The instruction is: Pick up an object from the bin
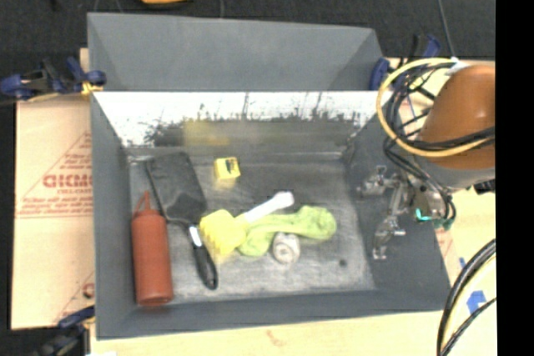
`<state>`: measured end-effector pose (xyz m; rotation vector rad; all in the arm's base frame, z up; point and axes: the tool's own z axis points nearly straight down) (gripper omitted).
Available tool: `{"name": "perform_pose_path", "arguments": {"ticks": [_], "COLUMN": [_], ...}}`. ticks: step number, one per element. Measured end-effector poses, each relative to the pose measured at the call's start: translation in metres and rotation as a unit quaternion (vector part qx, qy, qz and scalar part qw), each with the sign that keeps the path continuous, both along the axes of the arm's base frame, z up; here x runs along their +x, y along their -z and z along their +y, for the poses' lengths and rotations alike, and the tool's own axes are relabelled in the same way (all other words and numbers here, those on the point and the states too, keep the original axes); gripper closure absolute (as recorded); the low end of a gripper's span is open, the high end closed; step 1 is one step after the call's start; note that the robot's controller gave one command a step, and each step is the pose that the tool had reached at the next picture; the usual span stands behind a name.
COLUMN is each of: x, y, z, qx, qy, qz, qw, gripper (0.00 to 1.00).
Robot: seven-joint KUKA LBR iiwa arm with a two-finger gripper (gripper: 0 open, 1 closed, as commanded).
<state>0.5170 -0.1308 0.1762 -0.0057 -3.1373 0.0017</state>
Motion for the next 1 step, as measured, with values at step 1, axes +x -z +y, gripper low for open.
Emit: {"name": "perform_pose_path", "arguments": {"ticks": [1], "x": [0.0018], "y": [-0.0044], "z": [0.0003], "qx": [-0.001], "qy": [-0.002], "qz": [-0.0039], "qw": [1.0], "gripper": [0.0]}}
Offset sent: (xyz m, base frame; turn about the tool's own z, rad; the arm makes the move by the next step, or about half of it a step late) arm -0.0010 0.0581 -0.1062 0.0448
